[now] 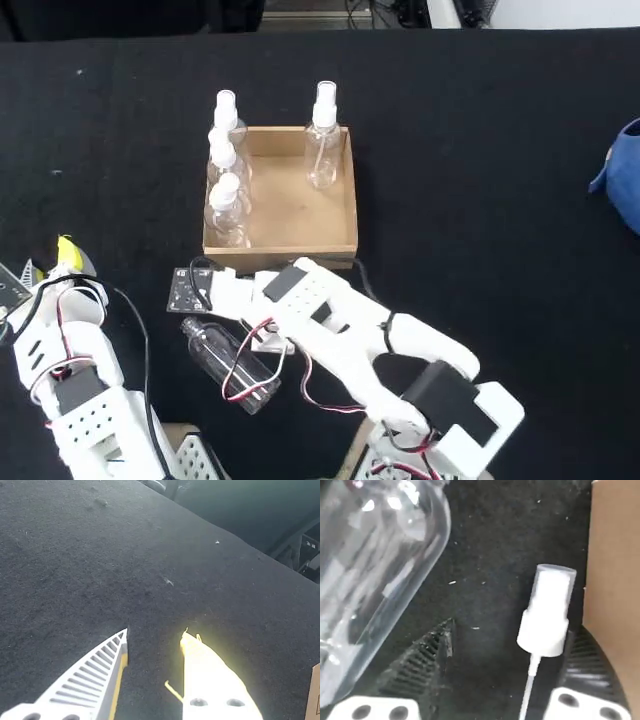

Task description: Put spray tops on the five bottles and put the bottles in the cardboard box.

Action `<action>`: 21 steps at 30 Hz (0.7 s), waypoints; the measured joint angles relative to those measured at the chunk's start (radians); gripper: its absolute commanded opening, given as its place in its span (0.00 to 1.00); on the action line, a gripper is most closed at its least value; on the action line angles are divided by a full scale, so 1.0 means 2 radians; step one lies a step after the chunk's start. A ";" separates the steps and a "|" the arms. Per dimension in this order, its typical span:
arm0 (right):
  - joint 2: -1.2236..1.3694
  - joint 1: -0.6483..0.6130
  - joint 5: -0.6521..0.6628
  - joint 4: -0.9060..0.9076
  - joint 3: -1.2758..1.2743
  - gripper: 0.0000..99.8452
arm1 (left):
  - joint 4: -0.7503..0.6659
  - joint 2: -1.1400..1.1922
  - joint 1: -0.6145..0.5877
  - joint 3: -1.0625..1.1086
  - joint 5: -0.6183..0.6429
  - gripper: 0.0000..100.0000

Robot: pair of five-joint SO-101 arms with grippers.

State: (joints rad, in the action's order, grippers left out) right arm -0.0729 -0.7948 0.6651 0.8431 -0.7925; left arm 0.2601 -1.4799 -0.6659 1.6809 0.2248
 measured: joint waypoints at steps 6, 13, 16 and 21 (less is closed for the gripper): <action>0.002 0.001 0.000 0.001 0.000 0.02 | 0.000 0.000 0.001 0.000 0.000 0.04; -0.027 0.000 -0.061 0.076 0.006 0.02 | 0.000 0.000 0.001 0.000 0.000 0.04; -0.074 0.005 -0.088 0.117 0.006 0.02 | 0.000 0.000 0.001 0.000 0.000 0.04; -0.155 0.102 -0.094 0.153 -0.005 0.02 | 0.000 0.000 0.001 0.000 0.000 0.04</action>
State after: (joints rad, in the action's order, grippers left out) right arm -0.3828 -0.5907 0.4780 1.1500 -0.8032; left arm 0.2601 -1.4799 -0.6644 1.6809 0.2248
